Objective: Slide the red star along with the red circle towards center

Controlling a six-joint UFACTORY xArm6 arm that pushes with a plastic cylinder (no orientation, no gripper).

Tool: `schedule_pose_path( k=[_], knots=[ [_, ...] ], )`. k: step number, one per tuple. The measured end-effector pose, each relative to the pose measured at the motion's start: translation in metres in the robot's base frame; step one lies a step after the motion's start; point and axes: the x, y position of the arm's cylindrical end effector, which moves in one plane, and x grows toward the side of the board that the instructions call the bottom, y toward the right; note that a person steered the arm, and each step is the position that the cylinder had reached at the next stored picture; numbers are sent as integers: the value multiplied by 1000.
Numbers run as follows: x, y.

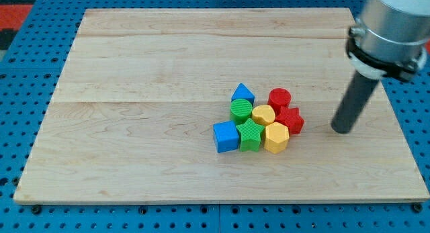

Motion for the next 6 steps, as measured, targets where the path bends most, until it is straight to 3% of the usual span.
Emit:
schedule_pose_path(
  k=[1, 3, 4, 6],
  knots=[
    [15, -10],
    [2, -59],
    [34, -61],
    [-33, -76]
  ],
)
